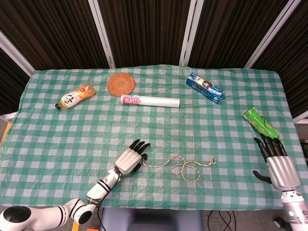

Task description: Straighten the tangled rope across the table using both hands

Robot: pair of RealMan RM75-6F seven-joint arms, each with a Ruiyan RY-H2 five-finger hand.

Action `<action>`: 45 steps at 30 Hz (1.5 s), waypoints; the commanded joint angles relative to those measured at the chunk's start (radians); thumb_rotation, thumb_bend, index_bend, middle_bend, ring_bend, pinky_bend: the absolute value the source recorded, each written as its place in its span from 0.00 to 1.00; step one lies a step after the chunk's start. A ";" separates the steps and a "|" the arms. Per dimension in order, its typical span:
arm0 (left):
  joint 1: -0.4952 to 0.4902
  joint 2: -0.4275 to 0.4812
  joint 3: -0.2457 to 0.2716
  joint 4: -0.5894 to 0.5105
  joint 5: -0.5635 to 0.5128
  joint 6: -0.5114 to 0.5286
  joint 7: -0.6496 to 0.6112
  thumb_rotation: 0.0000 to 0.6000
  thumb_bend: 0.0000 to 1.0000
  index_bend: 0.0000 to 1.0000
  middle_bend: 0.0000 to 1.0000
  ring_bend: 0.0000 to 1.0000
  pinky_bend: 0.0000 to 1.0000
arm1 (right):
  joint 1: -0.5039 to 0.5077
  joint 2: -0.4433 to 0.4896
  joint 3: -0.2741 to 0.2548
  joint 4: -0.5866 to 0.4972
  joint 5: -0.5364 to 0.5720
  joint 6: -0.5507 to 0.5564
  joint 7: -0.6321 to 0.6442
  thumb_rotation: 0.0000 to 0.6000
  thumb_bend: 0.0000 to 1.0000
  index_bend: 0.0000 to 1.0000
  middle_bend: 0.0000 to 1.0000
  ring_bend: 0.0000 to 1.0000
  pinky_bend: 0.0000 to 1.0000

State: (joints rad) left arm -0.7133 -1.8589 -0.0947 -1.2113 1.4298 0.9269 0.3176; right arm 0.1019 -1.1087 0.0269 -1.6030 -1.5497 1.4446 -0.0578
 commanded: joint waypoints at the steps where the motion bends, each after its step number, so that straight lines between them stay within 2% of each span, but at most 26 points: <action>1: -0.005 -0.012 0.000 0.018 -0.009 -0.007 0.000 1.00 0.45 0.43 0.06 0.00 0.04 | -0.001 0.001 0.001 0.001 0.001 0.002 0.003 1.00 0.24 0.00 0.00 0.00 0.00; 22: -0.011 -0.015 0.020 0.021 0.005 0.022 -0.026 1.00 0.44 0.51 0.08 0.00 0.05 | 0.001 0.001 0.002 -0.001 0.009 -0.006 -0.005 1.00 0.24 0.00 0.00 0.00 0.00; 45: -0.012 -0.002 0.023 0.014 0.002 0.040 0.008 1.00 0.46 0.61 0.10 0.00 0.05 | 0.001 -0.003 0.001 0.000 0.004 -0.003 -0.010 1.00 0.24 0.00 0.00 0.00 0.00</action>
State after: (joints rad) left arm -0.7254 -1.8618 -0.0719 -1.1967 1.4311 0.9662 0.3256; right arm 0.1031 -1.1116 0.0285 -1.6032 -1.5458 1.4418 -0.0678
